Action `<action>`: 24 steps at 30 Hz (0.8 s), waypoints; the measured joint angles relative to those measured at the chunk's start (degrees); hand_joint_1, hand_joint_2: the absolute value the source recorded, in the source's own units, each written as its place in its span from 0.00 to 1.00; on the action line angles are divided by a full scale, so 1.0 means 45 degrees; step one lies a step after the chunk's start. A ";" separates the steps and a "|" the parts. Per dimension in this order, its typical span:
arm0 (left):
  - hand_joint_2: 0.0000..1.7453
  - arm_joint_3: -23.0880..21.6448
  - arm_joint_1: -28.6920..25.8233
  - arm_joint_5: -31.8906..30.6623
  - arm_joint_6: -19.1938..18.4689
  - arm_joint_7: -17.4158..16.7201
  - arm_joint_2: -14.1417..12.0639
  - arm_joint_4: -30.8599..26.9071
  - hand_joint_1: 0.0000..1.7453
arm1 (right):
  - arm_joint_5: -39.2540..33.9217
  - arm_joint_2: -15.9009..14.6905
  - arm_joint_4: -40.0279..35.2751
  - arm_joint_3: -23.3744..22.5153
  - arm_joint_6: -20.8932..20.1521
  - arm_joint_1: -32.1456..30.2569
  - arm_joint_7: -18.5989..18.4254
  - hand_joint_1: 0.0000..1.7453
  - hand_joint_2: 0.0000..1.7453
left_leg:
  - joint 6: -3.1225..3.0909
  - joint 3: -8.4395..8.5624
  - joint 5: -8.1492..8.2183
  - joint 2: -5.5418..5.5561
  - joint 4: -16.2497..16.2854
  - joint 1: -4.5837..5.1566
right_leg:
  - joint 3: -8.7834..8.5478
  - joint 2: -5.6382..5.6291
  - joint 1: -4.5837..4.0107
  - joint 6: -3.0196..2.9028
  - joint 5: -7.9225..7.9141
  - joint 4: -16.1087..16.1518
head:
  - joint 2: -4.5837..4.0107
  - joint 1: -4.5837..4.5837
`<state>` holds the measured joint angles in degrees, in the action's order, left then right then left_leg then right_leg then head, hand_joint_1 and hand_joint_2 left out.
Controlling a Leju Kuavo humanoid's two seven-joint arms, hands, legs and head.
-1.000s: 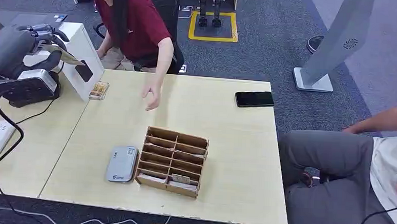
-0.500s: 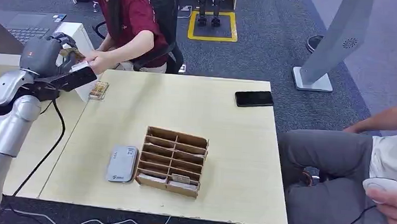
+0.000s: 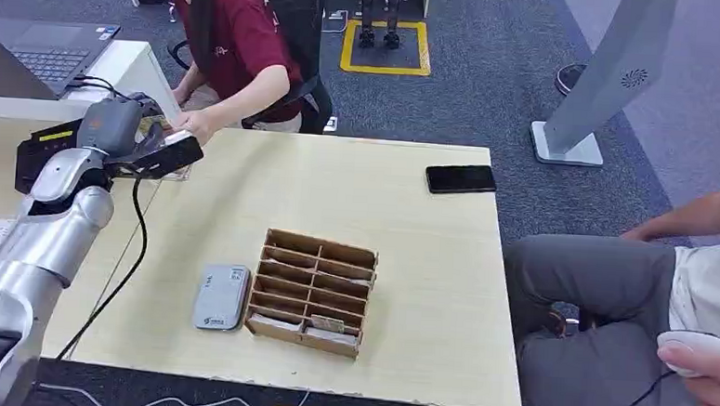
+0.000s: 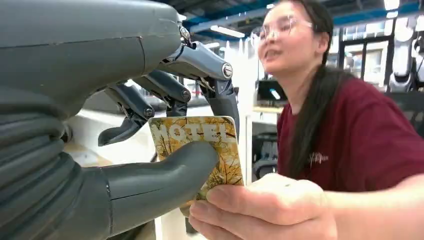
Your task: Pass the card to the sensor for recognition and then transmit it.
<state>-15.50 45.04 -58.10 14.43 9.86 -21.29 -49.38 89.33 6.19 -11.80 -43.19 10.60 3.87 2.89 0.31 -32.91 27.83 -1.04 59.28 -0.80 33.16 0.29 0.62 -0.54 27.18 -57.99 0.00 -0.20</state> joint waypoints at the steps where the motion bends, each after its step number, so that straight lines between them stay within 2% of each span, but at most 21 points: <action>1: 1.00 0.0000 0.0004 -0.0019 -0.0005 0.0077 0.0044 0.0126 1.00 | 0.0000 0.0000 0.0000 0.0000 0.0005 0.0000 0.0039 0.00 0.00 | 0.0000 0.0000 0.0000 0.0000 0.0000 0.0000 | 0.0000 0.0000 0.0000 0.0000 0.0000 0.0000 | 0.0000 0.0000; 2: 1.00 0.0000 0.0010 -0.0039 -0.0005 0.0092 0.0083 0.0238 1.00 | 0.0000 0.0000 0.0000 0.0000 0.0005 0.0000 0.0049 0.00 0.00 | 0.0000 -0.0001 0.0000 0.0000 0.0000 0.0001 | 0.0000 0.0000 0.0000 0.0000 0.0000 0.0000 | 0.0000 0.0000; 3: 1.00 0.0000 0.0012 -0.0039 -0.0005 0.0102 0.0117 0.0317 0.13 | 0.0000 0.0000 0.0000 0.0005 0.0005 0.0001 0.0058 0.00 0.00 | 0.0000 -0.0002 0.0000 0.0000 0.0000 0.0001 | 0.0000 0.0000 0.0000 0.0000 0.0000 0.0000 | 0.0000 0.0000; 4: 1.00 0.0000 0.0015 -0.0039 -0.0005 0.0121 0.0156 0.0409 0.00 | 0.0000 0.0000 0.0000 0.0005 0.0005 0.0000 0.0068 0.00 0.00 | 0.0000 -0.0002 0.0001 0.0000 0.0000 0.0001 | 0.0000 0.0000 0.0000 0.0000 0.0000 0.0000 | 0.0000 0.0000; 10: 1.00 0.0005 -0.0145 0.0156 0.0404 0.0476 0.0205 0.0720 0.00 | -0.0005 0.0000 0.0000 0.0019 0.0015 -0.0007 0.0087 0.00 0.00 | 0.0000 -0.0012 0.0001 0.0001 -0.0001 0.0001 | 0.0000 0.0001 0.0001 0.0000 0.0001 0.0000 | -0.0005 0.0005; 15: 1.00 0.0102 -0.0927 0.0339 0.0878 0.0796 -0.0068 0.0542 0.00 | -0.0039 0.0005 0.0000 0.0019 0.0097 -0.0016 0.0087 0.00 0.00 | 0.0000 -0.0012 0.0002 -0.0015 -0.0008 0.0001 | -0.0001 -0.0016 0.0005 0.0000 0.0001 -0.0006 | 0.0000 0.0000; 19: 1.00 0.1085 -0.3492 0.1305 0.1752 0.1940 -0.0606 -0.1227 0.00 | -0.0160 0.0048 0.0005 0.0015 0.0141 -0.0099 0.0000 0.00 0.00 | 0.0019 0.0011 0.0031 -0.0074 -0.0021 0.0010 | 0.0007 -0.0081 0.0023 -0.0009 0.0015 -0.0007 | 0.0000 0.0000; 22: 1.00 0.2192 -0.6494 0.1788 0.2162 0.2735 -0.0738 -0.3159 0.00 | -0.0267 0.0092 0.0015 -0.0034 0.0219 -0.0171 -0.0126 0.00 0.00 | 0.0014 0.0035 0.0074 -0.0152 -0.0030 0.0014 | 0.0014 -0.0156 0.0027 -0.0010 0.0045 -0.0007 | 0.0000 -0.0005; 24: 1.00 0.3372 -0.8526 0.2098 0.2123 0.3373 -0.0652 -0.4672 0.00 | -0.0486 0.0107 0.0015 -0.0121 0.0301 -0.0255 -0.0146 0.00 0.00 | 0.0014 0.0030 0.0095 -0.0156 -0.0029 0.0014 | 0.0020 -0.0167 0.0027 0.0009 0.0070 -0.0002 | 0.0000 0.0005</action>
<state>-0.32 6.67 -48.65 23.98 25.04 -24.22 -70.40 87.14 6.67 -11.74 -43.73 11.95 2.73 2.23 0.38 -32.78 28.26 -1.74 59.15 -0.73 33.24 -0.46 0.74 -0.50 27.49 -58.00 0.00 -0.17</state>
